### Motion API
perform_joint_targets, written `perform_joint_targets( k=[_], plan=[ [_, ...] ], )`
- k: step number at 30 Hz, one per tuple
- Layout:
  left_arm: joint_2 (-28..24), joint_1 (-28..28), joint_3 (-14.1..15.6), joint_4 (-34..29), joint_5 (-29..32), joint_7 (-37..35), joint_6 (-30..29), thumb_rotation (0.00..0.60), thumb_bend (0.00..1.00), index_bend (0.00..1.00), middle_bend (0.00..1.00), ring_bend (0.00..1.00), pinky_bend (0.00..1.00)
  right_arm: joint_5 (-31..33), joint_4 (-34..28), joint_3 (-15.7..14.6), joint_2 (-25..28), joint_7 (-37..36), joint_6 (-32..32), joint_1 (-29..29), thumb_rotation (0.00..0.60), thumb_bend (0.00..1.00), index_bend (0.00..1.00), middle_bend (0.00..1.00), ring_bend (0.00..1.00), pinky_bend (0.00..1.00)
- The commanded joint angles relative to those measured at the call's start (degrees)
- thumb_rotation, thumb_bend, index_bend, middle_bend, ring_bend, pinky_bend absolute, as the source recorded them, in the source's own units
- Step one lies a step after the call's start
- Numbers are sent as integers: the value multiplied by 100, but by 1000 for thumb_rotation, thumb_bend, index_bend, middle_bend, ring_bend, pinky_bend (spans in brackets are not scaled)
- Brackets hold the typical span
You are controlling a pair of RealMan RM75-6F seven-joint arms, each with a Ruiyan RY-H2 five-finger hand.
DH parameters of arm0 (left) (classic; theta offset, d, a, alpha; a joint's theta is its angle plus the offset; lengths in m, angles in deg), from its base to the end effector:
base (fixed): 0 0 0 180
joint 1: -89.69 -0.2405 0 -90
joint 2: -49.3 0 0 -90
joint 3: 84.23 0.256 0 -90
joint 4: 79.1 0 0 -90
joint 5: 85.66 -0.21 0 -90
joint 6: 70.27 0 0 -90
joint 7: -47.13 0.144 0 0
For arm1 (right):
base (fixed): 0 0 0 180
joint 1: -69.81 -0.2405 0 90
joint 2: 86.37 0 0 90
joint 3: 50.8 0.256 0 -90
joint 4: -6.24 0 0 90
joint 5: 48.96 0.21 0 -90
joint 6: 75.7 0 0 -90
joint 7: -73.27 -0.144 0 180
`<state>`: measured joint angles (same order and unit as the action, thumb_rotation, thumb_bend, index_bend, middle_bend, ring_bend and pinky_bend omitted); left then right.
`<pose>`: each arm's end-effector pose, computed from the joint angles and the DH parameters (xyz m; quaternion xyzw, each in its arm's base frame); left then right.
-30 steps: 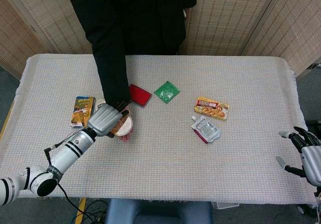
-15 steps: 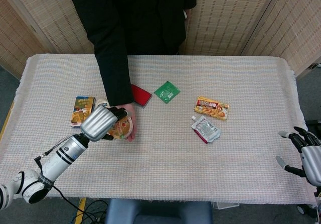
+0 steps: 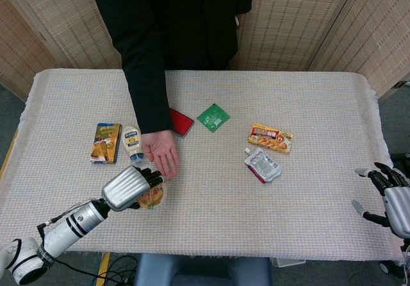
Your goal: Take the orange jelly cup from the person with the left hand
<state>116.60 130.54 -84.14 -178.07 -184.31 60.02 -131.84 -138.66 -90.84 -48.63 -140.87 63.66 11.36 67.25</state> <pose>-0.1331 0.2800 0.0640 -0.8520 -0.1473 -0.3940 0.3118 -0.3022 -0.1655 0.2029 0.5860 -0.4031 0.4198 0.5638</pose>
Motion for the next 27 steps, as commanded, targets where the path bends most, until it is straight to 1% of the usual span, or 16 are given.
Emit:
perform_joint_targets(
  k=[1,9,12,13,15,17,18,20,21,23,25,27],
  plan=[
    [193,-4,125,198,3,146,225,600,257,588,470,508,811,-9,4,-4,1,-8,16,10,600,246,228,320,170,197],
    [666,-19,238,748,66,301,454,600,256,573,470,505,811,-14,-6,-7,-1,6,5,10,600,247,228,320,170,197],
    [879,-5,206,1035,200,330,566,600,256,534,457,501,807,-29,-21,-2,-5,23,-11,-10,600,246,228,320,170,197],
    [934,-4,194,1112,260,332,607,600,256,517,444,497,790,-32,-24,0,-4,27,-9,-11,600,246,228,320,170,197],
    [1035,-6,169,1259,398,346,693,600,256,487,413,480,735,-32,-34,4,6,36,1,-8,600,246,228,320,170,197],
    [1083,-15,159,1322,559,342,797,600,256,438,371,438,654,-17,-44,4,18,48,7,1,600,246,228,320,170,197],
    [1089,-20,153,1327,626,341,837,600,252,389,335,401,564,-11,-49,4,22,51,6,4,600,246,228,320,170,197],
    [1102,-50,136,1304,756,310,864,600,231,315,292,359,433,-6,-57,2,25,54,6,8,600,246,228,320,170,197],
    [1091,-76,130,1268,838,294,875,600,209,271,269,329,385,-6,-61,1,23,56,8,10,600,246,228,320,170,197],
    [1037,-120,123,1176,975,318,891,600,171,182,210,251,328,-11,-63,-1,18,58,15,15,600,246,228,319,170,197],
    [957,-191,103,1020,1162,357,878,600,141,69,134,165,292,-12,-66,-2,16,63,20,19,600,246,228,319,170,197],
    [865,-278,95,814,1336,283,844,600,128,7,73,97,276,-10,-72,-1,20,70,21,21,600,246,228,320,170,197]
  ],
)
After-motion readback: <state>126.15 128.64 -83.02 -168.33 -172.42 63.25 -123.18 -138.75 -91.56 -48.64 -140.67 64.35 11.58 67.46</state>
